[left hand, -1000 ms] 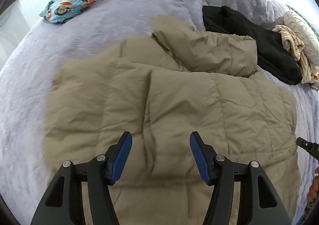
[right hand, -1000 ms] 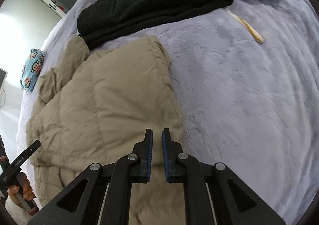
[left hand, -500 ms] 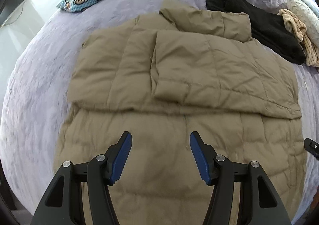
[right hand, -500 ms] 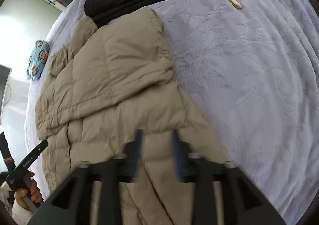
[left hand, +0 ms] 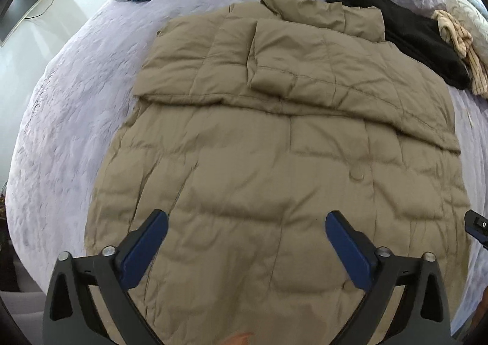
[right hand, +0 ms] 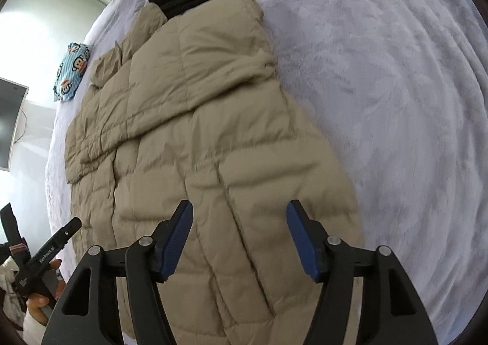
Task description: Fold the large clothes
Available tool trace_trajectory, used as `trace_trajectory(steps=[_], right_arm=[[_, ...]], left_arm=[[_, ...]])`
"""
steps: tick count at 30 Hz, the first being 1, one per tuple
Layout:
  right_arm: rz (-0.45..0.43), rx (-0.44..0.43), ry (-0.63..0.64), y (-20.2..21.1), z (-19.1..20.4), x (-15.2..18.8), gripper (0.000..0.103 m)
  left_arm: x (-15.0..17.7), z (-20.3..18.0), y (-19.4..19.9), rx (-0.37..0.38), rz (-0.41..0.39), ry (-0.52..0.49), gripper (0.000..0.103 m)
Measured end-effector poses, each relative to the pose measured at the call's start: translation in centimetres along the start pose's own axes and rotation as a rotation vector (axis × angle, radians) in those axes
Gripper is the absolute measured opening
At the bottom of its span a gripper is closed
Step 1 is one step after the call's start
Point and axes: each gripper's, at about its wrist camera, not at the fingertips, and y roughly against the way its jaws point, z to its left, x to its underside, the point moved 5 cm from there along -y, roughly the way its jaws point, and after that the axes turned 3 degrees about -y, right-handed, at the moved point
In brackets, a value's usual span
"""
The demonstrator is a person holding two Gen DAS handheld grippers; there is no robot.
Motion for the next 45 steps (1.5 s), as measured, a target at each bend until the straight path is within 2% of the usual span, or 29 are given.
trace_trajectory(steps=[3,7,9,14,16,26,29,31,33,35,37,40,42,45], right_arm=[[0.005,0.0,0.003,-0.1,0.3,1.3,0.074],[-0.008,0.001,-0.016,0.1,0.8,2.8,0.076],[-0.03,0.017,-0.032,0.4,1.2,3.5,0.088],[-0.047,0.003,-0.032,1.4,2.8,5.7,0.088],[-0.05,-0.005,-0.034,1.9,3.5,6.5,0.102],[-0.083,-0.052,-0.133,3.5,5.7,11.1,0.103],[-0.082,-0.041,-0.157,3.7,5.5,12.4,0.103],[-0.042,-0.022,-0.191,3.3,5.0,13.7,0.103],[0.013,-0.04,-0.242,2.8,4.3,14.9,0.103],[0.039,-0.054,-0.286,2.5,3.6,15.8,0.103],[0.043,-0.054,-0.328,2.5,2.5,16.7,0.103],[0.023,-0.067,-0.385,3.1,0.8,17.8,0.103],[0.014,-0.082,-0.423,3.5,-0.3,18.1,0.103],[-0.004,-0.123,-0.549,3.7,-3.3,18.9,0.103]], left_arm=[[1.0,0.0,-0.2,0.011,0.021,-0.01,0.103],[2.5,0.3,-0.1,0.03,0.032,-0.034,0.103],[3.2,0.5,0.2,0.049,0.034,-0.051,0.103],[5.1,1.0,1.3,0.089,0.055,-0.104,0.103],[5.9,1.7,2.1,0.082,0.057,-0.113,0.103],[9.0,5.3,4.7,0.026,0.042,-0.148,0.103],[10.1,6.0,4.8,0.069,0.07,-0.15,0.103],[10.9,6.7,4.9,0.072,0.074,-0.147,0.103],[11.8,7.3,4.9,0.082,0.085,-0.148,0.103],[12.4,7.9,4.9,0.095,0.088,-0.137,0.103],[13.1,9.0,4.9,0.138,0.093,-0.095,0.103],[14.5,11.5,4.6,0.248,0.127,0.028,0.103],[15.3,12.6,4.3,0.267,0.143,0.071,0.103],[16.6,14.2,3.7,0.319,0.162,0.126,0.103]])
